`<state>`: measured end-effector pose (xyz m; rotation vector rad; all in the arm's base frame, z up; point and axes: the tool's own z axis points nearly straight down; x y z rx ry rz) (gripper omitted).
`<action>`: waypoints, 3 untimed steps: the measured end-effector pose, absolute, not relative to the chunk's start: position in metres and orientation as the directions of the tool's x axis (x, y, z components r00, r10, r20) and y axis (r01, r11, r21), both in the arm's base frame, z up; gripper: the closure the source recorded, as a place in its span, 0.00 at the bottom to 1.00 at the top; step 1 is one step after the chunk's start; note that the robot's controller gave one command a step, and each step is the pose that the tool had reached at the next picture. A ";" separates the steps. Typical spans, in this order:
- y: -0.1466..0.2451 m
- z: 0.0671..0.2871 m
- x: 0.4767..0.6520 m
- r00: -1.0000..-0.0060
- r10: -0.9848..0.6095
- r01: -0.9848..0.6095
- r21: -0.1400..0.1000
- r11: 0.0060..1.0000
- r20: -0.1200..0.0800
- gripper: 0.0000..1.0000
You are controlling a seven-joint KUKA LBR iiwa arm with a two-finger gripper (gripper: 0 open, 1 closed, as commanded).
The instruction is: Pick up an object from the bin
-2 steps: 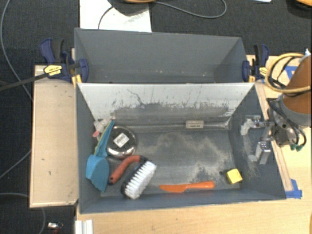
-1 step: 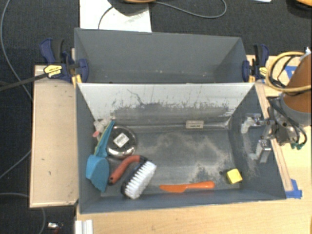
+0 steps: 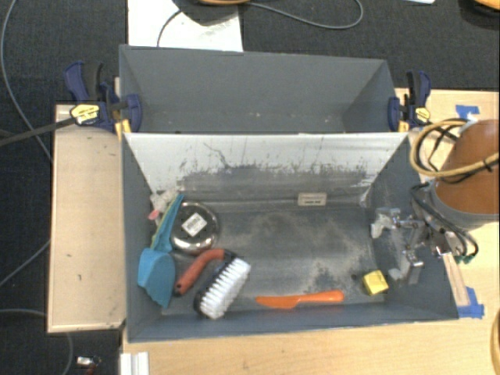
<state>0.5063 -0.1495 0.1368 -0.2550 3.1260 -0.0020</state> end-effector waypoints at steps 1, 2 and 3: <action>-0.143 0.142 0.492 -0.792 -0.610 -0.610 -0.007 0.793 -0.006 0.00; -0.143 0.145 0.483 -0.650 -0.760 -0.760 -0.001 0.650 -0.001 0.00; -0.141 0.072 0.486 -0.494 -0.869 -0.870 0.000 0.494 -0.019 0.00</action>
Offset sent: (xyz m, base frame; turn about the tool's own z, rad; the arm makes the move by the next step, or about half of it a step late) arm -0.0240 0.0062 0.0087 -0.7016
